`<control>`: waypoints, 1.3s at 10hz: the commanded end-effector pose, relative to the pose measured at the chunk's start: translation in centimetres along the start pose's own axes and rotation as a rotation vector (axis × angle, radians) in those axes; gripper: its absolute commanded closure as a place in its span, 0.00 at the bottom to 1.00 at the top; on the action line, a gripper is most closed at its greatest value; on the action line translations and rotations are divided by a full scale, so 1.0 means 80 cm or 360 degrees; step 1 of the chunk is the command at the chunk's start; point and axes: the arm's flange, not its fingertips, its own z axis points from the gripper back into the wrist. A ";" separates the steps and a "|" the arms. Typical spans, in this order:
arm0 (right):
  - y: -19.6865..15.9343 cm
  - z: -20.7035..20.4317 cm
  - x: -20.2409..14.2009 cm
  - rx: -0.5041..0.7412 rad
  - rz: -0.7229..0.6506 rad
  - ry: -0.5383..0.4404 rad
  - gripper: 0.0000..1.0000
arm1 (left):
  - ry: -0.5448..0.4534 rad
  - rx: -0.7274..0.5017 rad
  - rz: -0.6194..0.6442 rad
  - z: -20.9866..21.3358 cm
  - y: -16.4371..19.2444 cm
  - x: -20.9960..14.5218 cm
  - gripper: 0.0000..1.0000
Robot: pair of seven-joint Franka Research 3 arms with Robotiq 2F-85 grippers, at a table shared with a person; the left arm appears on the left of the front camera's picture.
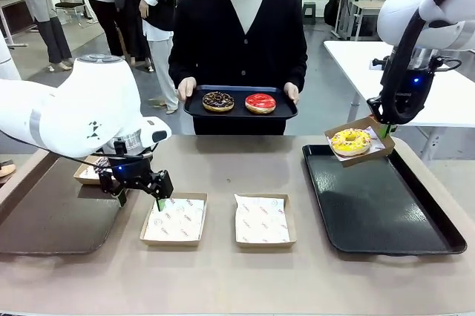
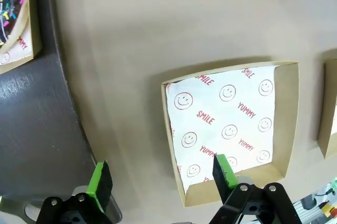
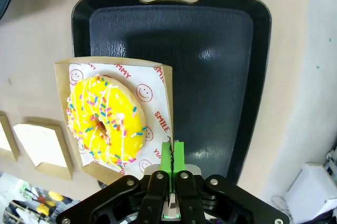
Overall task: Individually package the donuts and arrange them on the tray.
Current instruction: Place the picked Paper togo box on the Handle tray while simultaneously picking up another Paper togo box from the table with the other hand.
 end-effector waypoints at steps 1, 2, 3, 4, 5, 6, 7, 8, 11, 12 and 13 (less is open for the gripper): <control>-0.001 0.002 -0.001 -0.0007 0.0001 -0.0004 0.99 | -0.0007 0.0007 -0.0003 0.005 0.002 0.000 0.00; -0.001 0.002 -0.001 -0.0007 0.0001 -0.0004 0.99 | -0.0007 0.0007 -0.0003 0.005 0.002 0.000 0.00; -0.001 0.002 -0.001 -0.0007 0.0001 -0.0004 0.99 | -0.0007 0.0007 -0.0003 0.005 0.002 0.000 0.00; -0.001 0.002 -0.001 -0.0007 0.0001 -0.0004 0.99 | -0.0007 0.0007 -0.0003 0.005 0.002 0.000 0.00; -0.001 0.002 -0.001 -0.0007 0.0001 -0.0004 0.99 | -0.0007 0.0007 -0.0003 0.005 0.002 0.000 0.00; -0.001 0.002 -0.001 -0.0007 0.0001 -0.0004 0.99 | -0.0007 0.0007 -0.0003 0.005 0.002 0.000 0.00; -0.001 0.002 -0.001 -0.0007 0.0001 -0.0004 0.99 | -0.0007 0.0007 -0.0003 0.005 0.002 0.000 0.00; -0.001 0.002 -0.001 -0.0007 0.0001 -0.0004 0.99 | -0.0007 0.0007 -0.0003 0.005 0.002 0.000 0.00; 0.010 -0.009 0.006 -0.0003 -0.0028 -0.0001 0.99 | -0.0027 -0.0034 0.0053 0.001 0.002 -0.003 0.00; 0.018 -0.021 0.008 -0.0038 -0.0027 -0.0032 0.99 | -0.0057 -0.0043 0.0101 0.001 0.003 -0.008 0.00; 0.023 -0.030 0.009 -0.0038 -0.0042 -0.0053 0.99 | -0.0073 -0.0041 0.0132 -0.001 0.003 -0.009 0.00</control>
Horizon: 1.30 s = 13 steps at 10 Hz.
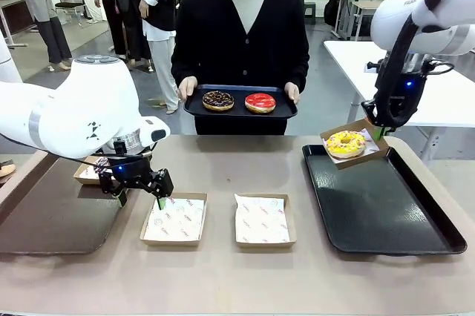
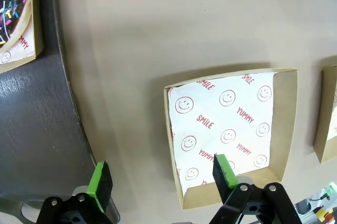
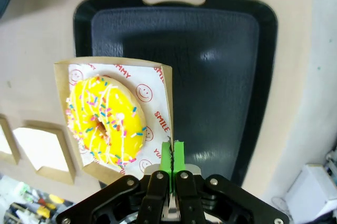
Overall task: Individually package the donuts and arrange them on the tray.
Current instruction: Place the picked Paper togo box on the Handle tray while simultaneously picking up another Paper togo box from the table with the other hand.
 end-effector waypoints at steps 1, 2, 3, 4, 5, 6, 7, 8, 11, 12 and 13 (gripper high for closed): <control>0.011 -0.023 0.004 -0.0034 -0.0070 -0.0051 0.99 | -0.0032 -0.0033 0.0107 -0.007 0.002 -0.009 0.00; 0.012 -0.032 0.006 -0.0024 -0.0078 -0.0044 0.99 | -0.0019 -0.0067 0.0127 -0.010 0.004 -0.008 0.00; 0.014 -0.041 0.009 -0.0010 -0.0092 -0.0033 0.99 | -0.0011 -0.0080 0.0135 -0.014 0.003 -0.008 0.00; 0.017 -0.044 0.008 -0.0003 -0.0107 -0.0024 0.99 | -0.0012 -0.0088 0.0140 -0.017 0.002 -0.008 0.00; 0.017 -0.049 0.012 -0.0001 -0.0113 -0.0022 0.99 | -0.0016 -0.0091 0.0142 -0.023 0.001 -0.004 0.00; 0.017 -0.052 0.014 0.0010 -0.0133 -0.0017 0.99 | -0.0013 -0.0085 0.0153 -0.026 0.001 -0.002 0.00; 0.017 -0.056 0.015 0.0031 -0.0132 -0.0001 0.99 | -0.0008 -0.0081 0.0161 -0.029 0.000 -0.002 0.00; 0.018 -0.061 0.018 0.0027 -0.0139 0.0014 0.99 | 0.0001 -0.0073 0.0164 -0.031 0.000 0.000 0.00; 0.017 -0.072 0.028 0.0053 -0.0194 0.0048 0.99 | 0.0016 -0.0053 0.0151 -0.044 -0.008 0.006 0.00; 0.018 -0.074 0.030 0.0060 -0.0202 0.0051 0.99 | 0.0021 -0.0054 0.0140 -0.045 -0.010 0.007 0.00; 0.017 -0.075 0.034 0.0066 -0.0213 0.0051 0.99 | 0.0022 -0.0045 0.0128 -0.047 -0.012 0.008 0.00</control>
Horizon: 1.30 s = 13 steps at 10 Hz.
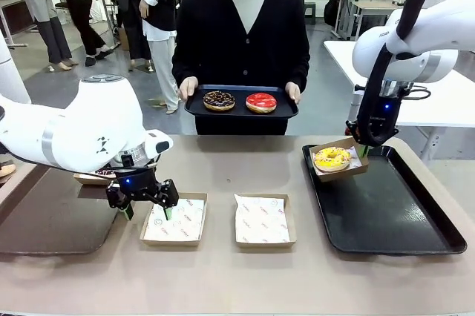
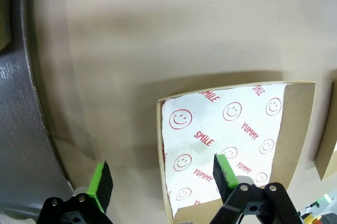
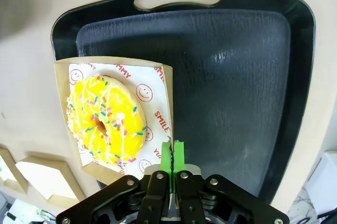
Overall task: Individually package the donuts and arrange them on the tray.
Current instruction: Place the picked Paper togo box on the Handle tray while simultaneously picking up another Paper togo box from the table with the other hand.
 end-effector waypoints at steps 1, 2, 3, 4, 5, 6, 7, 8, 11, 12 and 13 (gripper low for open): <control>0.005 0.001 0.011 0.0033 -0.0053 -0.0009 0.99 | -0.0038 0.0034 0.0026 -0.005 -0.010 0.005 0.00; 0.006 -0.001 0.014 0.0043 -0.0048 0.0001 0.99 | -0.0040 0.0037 0.0026 -0.003 -0.010 0.005 0.00; 0.006 -0.001 0.014 0.0043 -0.0048 0.0001 0.99 | -0.0040 0.0037 0.0026 -0.003 -0.010 0.005 0.00; 0.004 -0.002 0.014 0.0047 -0.0050 0.0003 0.99 | -0.0042 0.0037 0.0026 -0.004 -0.010 0.005 0.00; 0.005 -0.002 0.014 0.0049 -0.0051 0.0004 0.99 | -0.0044 0.0039 0.0026 -0.004 -0.010 0.005 0.00; 0.006 -0.002 0.015 0.0051 -0.0046 0.0005 0.99 | -0.0043 0.0039 0.0030 -0.005 -0.009 0.006 0.00; 0.006 -0.002 0.015 0.0047 -0.0042 0.0007 0.99 | -0.0043 0.0038 0.0032 -0.005 -0.010 0.006 0.00; 0.006 -0.002 0.015 0.0047 -0.0029 0.0011 0.99 | -0.0048 0.0022 0.0023 -0.002 -0.010 0.005 0.00; 0.006 -0.003 0.016 0.0056 0.0000 0.0022 0.00 | -0.0052 -0.0007 0.0017 0.001 -0.010 0.003 1.00; 0.006 -0.003 0.016 0.0059 0.0001 0.0027 0.00 | -0.0062 -0.0005 0.0013 0.002 -0.010 0.003 0.60; 0.007 -0.003 0.015 0.0066 0.0000 0.0034 0.00 | -0.0061 -0.0009 0.0017 0.002 -0.010 0.003 0.37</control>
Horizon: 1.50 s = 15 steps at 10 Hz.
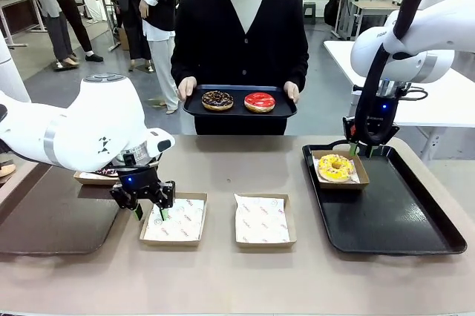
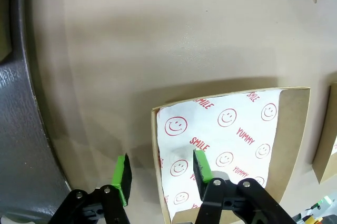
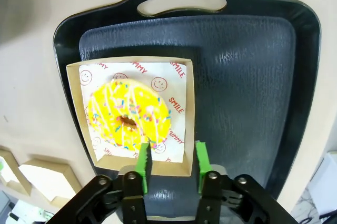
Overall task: Individually package the donuts and arrange them on the tray.
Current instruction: Place the picked Paper togo box on the Handle tray while simultaneously picking up another Paper togo box from the table with the other hand.
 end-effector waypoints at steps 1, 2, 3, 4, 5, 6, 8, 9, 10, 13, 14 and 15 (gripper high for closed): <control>0.004 0.001 0.007 0.0049 0.0006 0.0027 0.15 | -0.0029 -0.0011 0.0034 0.000 -0.005 0.000 1.00; 0.005 0.001 0.006 0.0052 0.0011 0.0030 0.05 | -0.0025 -0.0011 0.0033 0.001 -0.006 0.000 0.93; 0.005 0.001 0.005 0.0053 0.0015 0.0031 0.00 | -0.0025 -0.0011 0.0036 0.002 -0.006 -0.001 1.00; 0.005 0.002 0.004 0.0055 0.0015 0.0028 0.00 | -0.0028 -0.0008 0.0032 0.003 -0.006 -0.001 1.00; 0.004 0.002 0.003 0.0056 0.0014 0.0027 0.00 | -0.0033 -0.0007 0.0035 0.004 -0.006 -0.002 1.00; 0.004 0.001 0.002 0.0058 0.0016 0.0025 0.00 | -0.0034 -0.0010 0.0036 0.005 -0.006 -0.002 1.00; 0.003 0.000 0.000 0.0060 0.0019 0.0027 0.00 | -0.0028 -0.0007 0.0038 0.005 -0.006 -0.001 1.00; 0.002 0.001 -0.001 0.0065 0.0020 0.0024 0.00 | -0.0028 -0.0005 0.0039 0.006 -0.007 -0.001 1.00; -0.001 0.005 -0.004 0.0087 0.0043 0.0026 0.00 | -0.0018 0.0009 0.0029 0.006 -0.008 -0.001 1.00; -0.051 0.064 -0.048 0.0517 0.0236 0.0032 0.00 | -0.0032 0.0036 -0.0023 0.050 -0.015 0.000 1.00; -0.081 0.086 -0.067 0.0700 0.0270 -0.0014 0.00 | -0.0078 0.0029 -0.0016 0.076 -0.015 0.005 1.00; -0.120 0.105 -0.085 0.0830 0.0235 -0.0073 0.00 | -0.0128 0.0039 0.0021 0.104 -0.014 0.017 1.00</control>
